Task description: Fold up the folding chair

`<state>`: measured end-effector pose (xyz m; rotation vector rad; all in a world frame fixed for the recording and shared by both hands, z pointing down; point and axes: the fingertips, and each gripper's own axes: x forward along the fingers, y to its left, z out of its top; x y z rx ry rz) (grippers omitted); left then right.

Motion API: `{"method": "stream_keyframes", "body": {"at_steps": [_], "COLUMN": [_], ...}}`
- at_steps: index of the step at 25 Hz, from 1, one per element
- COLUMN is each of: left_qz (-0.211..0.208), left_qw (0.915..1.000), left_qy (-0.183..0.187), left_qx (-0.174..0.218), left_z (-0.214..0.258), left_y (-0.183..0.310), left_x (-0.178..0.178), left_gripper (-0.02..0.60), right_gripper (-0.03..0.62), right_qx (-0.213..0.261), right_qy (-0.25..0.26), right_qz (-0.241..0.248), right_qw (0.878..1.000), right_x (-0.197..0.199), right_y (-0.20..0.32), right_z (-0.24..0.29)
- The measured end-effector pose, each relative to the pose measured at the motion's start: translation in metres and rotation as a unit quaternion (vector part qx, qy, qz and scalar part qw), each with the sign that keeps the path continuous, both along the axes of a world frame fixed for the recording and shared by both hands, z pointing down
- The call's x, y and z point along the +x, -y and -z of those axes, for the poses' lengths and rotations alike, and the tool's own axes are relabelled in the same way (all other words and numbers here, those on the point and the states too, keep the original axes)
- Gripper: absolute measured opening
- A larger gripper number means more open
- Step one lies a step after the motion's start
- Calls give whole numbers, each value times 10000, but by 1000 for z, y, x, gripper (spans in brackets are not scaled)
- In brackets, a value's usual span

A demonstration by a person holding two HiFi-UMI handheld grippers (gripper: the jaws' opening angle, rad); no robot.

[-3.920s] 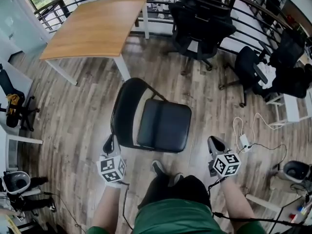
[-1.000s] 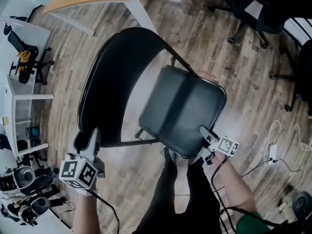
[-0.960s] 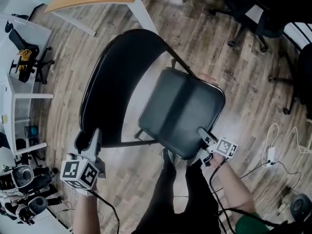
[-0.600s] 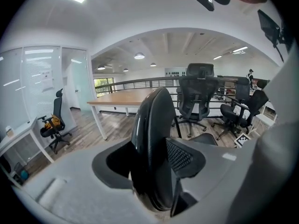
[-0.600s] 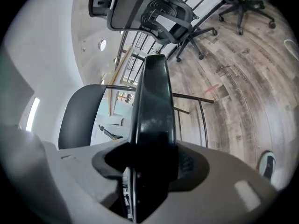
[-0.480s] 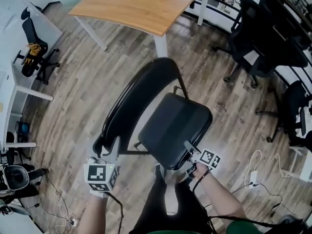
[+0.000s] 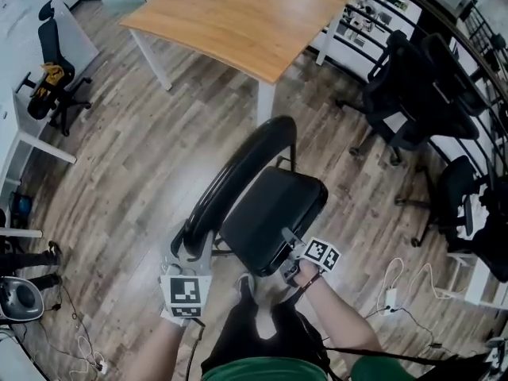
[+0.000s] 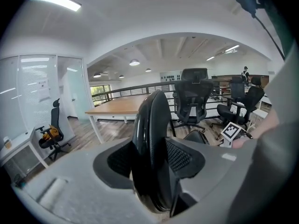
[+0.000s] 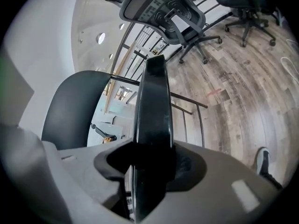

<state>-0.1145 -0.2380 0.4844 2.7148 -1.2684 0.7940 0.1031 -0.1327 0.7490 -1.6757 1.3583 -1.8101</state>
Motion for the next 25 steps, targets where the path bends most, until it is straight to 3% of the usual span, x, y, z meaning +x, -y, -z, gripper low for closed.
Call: {"method": "stream_keyframes", "body": {"at_steps": [7, 25], "left_qz": [-121, 298], "left_qw": [9998, 9971], "left_qy": [64, 570], "left_qx": [161, 407], "left_z": [18, 34], "left_y": [-12, -48], "left_x": [11, 37], "left_gripper": [198, 195], "right_gripper": [193, 173], "right_qx": [-227, -391], "right_qy": [-49, 141], "right_qz": [28, 408], "right_qw": [9997, 9983], "right_x": [-19, -61], "right_y": [35, 99], "right_z": [29, 70]}}
